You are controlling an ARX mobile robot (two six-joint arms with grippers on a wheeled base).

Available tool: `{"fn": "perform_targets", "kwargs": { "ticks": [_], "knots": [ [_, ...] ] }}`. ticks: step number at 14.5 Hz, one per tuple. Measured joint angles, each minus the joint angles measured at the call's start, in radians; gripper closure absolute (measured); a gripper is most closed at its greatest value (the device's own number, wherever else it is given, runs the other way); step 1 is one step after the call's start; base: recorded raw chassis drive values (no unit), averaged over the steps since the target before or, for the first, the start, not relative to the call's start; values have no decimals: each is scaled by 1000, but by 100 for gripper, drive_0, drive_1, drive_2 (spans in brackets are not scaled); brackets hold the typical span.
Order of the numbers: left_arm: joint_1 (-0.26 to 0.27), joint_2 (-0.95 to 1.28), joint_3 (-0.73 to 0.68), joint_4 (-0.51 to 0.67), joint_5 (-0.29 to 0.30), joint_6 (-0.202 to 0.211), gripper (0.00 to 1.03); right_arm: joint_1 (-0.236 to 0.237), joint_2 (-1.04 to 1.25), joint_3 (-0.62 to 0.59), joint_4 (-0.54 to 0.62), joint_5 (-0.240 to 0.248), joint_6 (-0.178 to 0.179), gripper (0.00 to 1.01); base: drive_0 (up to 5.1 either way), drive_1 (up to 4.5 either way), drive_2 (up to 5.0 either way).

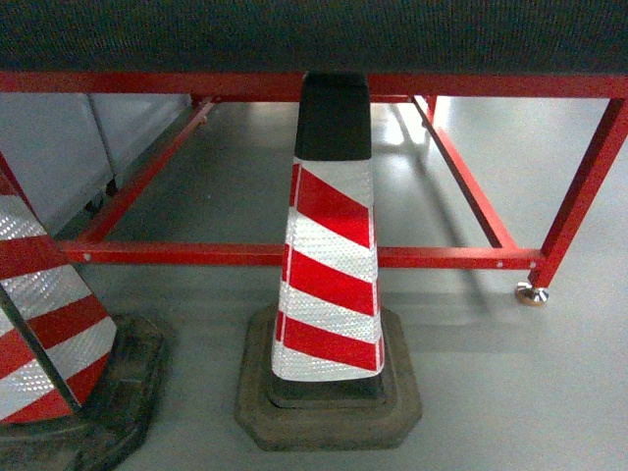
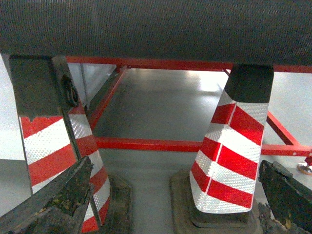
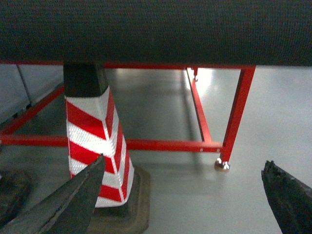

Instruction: Sort blue parts and orange caps into right shelf containers

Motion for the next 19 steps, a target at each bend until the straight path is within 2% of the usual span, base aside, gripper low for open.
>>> {"fn": "perform_targets", "kwargs": {
  "ticks": [19],
  "knots": [
    [0,0,0,1,2,0,5,0,0,0,0,0,0,3,0,0,0]
  ]
}}
